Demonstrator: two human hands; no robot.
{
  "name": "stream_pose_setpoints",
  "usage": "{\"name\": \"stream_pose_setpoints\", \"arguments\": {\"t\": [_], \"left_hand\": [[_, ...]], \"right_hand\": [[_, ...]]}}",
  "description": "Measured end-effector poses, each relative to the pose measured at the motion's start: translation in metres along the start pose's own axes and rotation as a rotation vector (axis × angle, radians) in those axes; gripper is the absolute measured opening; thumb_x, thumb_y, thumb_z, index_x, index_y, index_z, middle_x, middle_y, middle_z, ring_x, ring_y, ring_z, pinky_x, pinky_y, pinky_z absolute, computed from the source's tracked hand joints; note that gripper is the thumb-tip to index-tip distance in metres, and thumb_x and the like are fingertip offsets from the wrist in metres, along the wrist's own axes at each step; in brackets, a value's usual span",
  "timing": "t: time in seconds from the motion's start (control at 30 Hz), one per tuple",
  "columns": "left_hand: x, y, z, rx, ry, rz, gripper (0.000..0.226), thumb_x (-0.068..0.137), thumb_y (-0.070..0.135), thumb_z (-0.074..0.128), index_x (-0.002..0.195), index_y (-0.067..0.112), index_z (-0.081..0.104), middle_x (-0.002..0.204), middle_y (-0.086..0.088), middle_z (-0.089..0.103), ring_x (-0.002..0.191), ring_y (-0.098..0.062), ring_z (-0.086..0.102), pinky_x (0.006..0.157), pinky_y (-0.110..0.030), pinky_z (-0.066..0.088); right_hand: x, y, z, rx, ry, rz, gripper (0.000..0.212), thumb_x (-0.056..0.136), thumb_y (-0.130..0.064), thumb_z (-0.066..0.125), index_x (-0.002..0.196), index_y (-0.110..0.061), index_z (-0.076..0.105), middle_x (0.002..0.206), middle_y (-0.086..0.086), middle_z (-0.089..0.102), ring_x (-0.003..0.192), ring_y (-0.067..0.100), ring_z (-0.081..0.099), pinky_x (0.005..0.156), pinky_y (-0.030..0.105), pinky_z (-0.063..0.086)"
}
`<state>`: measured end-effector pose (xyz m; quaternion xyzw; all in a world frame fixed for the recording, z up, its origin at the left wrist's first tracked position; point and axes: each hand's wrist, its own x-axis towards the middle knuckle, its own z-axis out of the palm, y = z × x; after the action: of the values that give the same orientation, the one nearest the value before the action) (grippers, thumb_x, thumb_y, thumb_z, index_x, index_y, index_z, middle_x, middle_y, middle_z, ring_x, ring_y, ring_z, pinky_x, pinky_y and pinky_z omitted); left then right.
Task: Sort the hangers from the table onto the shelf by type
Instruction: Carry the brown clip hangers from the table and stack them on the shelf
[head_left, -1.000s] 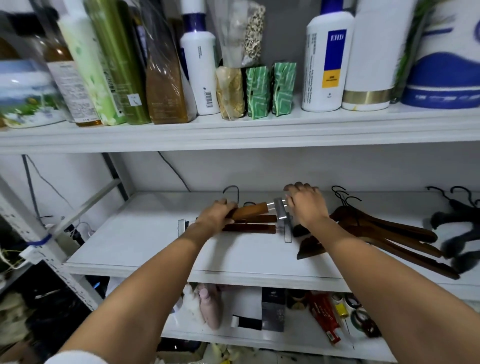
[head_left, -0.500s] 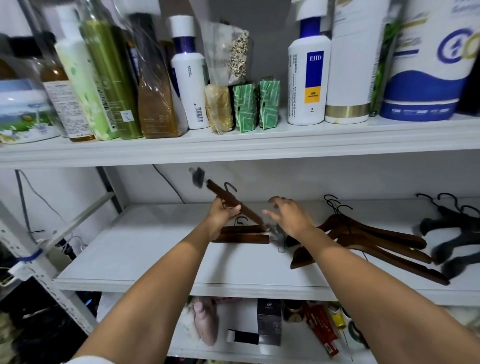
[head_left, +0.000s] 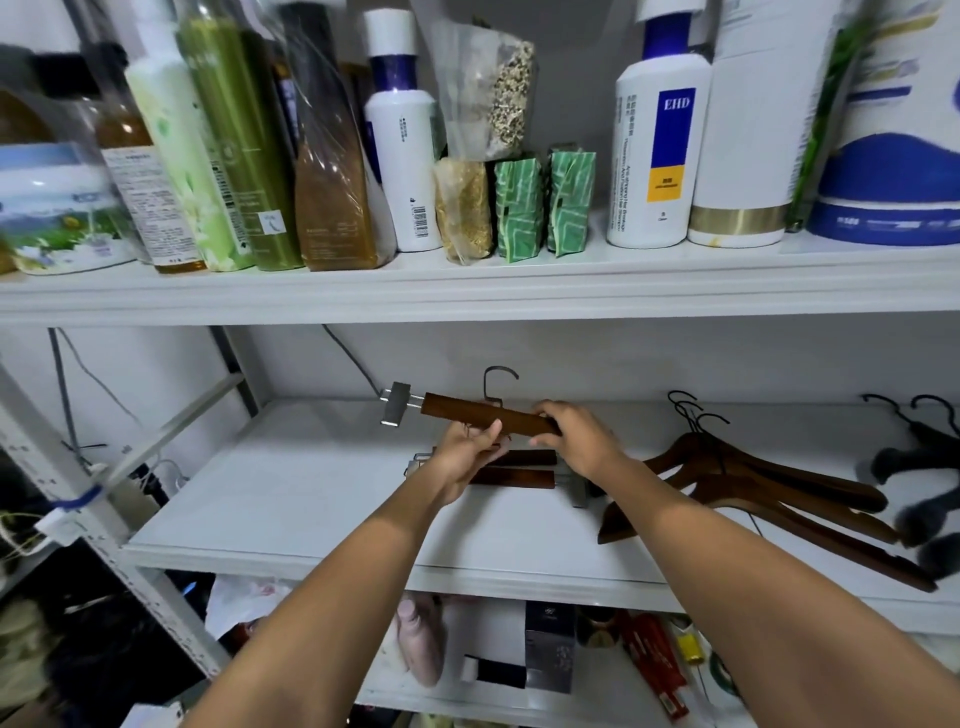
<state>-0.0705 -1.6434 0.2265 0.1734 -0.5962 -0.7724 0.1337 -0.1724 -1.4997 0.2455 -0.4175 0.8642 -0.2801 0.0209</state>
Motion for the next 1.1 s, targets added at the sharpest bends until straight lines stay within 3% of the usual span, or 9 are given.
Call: {"name": "stream_pose_setpoints", "arguments": {"t": [0.07, 0.13, 0.2, 0.23, 0.3, 0.4, 0.47, 0.77, 1.1], "left_hand": [[-0.012, -0.001, -0.002, 0.316, 0.058, -0.02, 0.021, 0.098, 0.026, 0.047, 0.108, 0.009, 0.055, 0.102, -0.013, 0.067, 0.089, -0.017, 0.066, 0.075, -0.021, 0.053], [-0.022, -0.004, -0.009, 0.97, 0.099, 0.029, 0.027, 0.099, 0.036, 0.043, 0.101, 0.013, 0.057, 0.087, -0.007, 0.068, 0.075, -0.017, 0.064, 0.063, -0.019, 0.045], [-0.028, -0.011, -0.019, 1.611, 0.106, 0.312, 0.033, 0.099, 0.039, 0.039, 0.108, 0.013, 0.057, 0.092, -0.007, 0.068, 0.083, -0.025, 0.065, 0.068, -0.029, 0.045], [-0.029, -0.014, -0.022, 1.753, 0.121, 0.537, 0.032, 0.099, 0.036, 0.04, 0.112, 0.012, 0.057, 0.095, -0.007, 0.067, 0.086, -0.027, 0.066, 0.067, -0.032, 0.048], [-0.026, -0.013, -0.025, 1.778, 0.166, 0.756, 0.032, 0.094, 0.03, 0.046, 0.117, 0.01, 0.057, 0.104, -0.007, 0.065, 0.093, -0.027, 0.065, 0.072, -0.032, 0.052], [-0.014, -0.009, -0.029, 1.754, 0.165, 0.539, 0.048, 0.096, 0.031, 0.047, 0.138, 0.011, 0.039, 0.137, -0.008, 0.046, 0.125, -0.027, 0.044, 0.101, -0.037, 0.038], [-0.003, -0.018, -0.039, 1.872, 0.141, 0.438, 0.052, 0.096, 0.03, 0.046, 0.143, 0.014, 0.03, 0.145, -0.006, 0.036, 0.132, -0.026, 0.034, 0.109, -0.036, 0.028], [0.015, -0.052, -0.066, 1.885, -0.09, 0.2, 0.041, 0.099, 0.031, 0.04, 0.137, 0.016, 0.04, 0.142, -0.006, 0.042, 0.134, -0.025, 0.033, 0.11, -0.041, 0.026], [0.041, -0.077, -0.085, 1.814, -0.256, 0.24, 0.04, 0.097, 0.034, 0.044, 0.132, 0.015, 0.045, 0.135, -0.004, 0.046, 0.128, -0.021, 0.038, 0.105, -0.036, 0.036]], "right_hand": [[0.002, 0.002, 0.003, -0.065, 0.028, -0.007, 0.043, 0.088, -0.024, 0.066, 0.128, -0.018, 0.053, 0.121, 0.005, 0.06, 0.111, 0.023, 0.056, 0.093, 0.035, 0.047], [0.004, 0.004, 0.005, -0.153, 0.06, -0.01, 0.042, 0.089, -0.024, 0.064, 0.128, -0.018, 0.052, 0.12, 0.006, 0.06, 0.111, 0.023, 0.055, 0.094, 0.034, 0.046], [0.005, 0.008, 0.008, -0.217, 0.07, 0.0, 0.041, 0.089, -0.025, 0.064, 0.128, -0.018, 0.053, 0.119, 0.006, 0.06, 0.111, 0.023, 0.054, 0.094, 0.034, 0.046], [0.005, 0.009, 0.01, -0.235, 0.065, 0.009, 0.04, 0.089, -0.025, 0.064, 0.127, -0.018, 0.053, 0.119, 0.006, 0.06, 0.111, 0.023, 0.053, 0.093, 0.033, 0.045], [0.004, 0.011, 0.018, -0.246, 0.052, 0.027, 0.04, 0.088, -0.025, 0.064, 0.126, -0.017, 0.053, 0.119, 0.006, 0.06, 0.111, 0.023, 0.052, 0.091, 0.033, 0.044], [-0.001, 0.012, 0.035, -0.246, 0.014, 0.038, 0.04, 0.089, -0.025, 0.064, 0.127, -0.017, 0.053, 0.121, 0.006, 0.058, 0.113, 0.023, 0.051, 0.091, 0.033, 0.041], [-0.003, 0.013, 0.047, -0.24, -0.031, 0.045, 0.042, 0.089, -0.024, 0.064, 0.129, -0.018, 0.052, 0.123, 0.005, 0.057, 0.115, 0.023, 0.05, 0.093, 0.032, 0.04], [-0.01, 0.02, 0.101, -0.177, -0.11, 0.17, 0.039, 0.088, -0.028, 0.064, 0.125, -0.021, 0.054, 0.118, 0.002, 0.058, 0.108, 0.019, 0.054, 0.093, 0.031, 0.045], [-0.001, 0.032, 0.14, -0.19, -0.143, 0.269, 0.041, 0.086, -0.022, 0.065, 0.124, -0.018, 0.051, 0.129, 0.006, 0.048, 0.122, 0.025, 0.042, 0.104, 0.037, 0.04]]}}
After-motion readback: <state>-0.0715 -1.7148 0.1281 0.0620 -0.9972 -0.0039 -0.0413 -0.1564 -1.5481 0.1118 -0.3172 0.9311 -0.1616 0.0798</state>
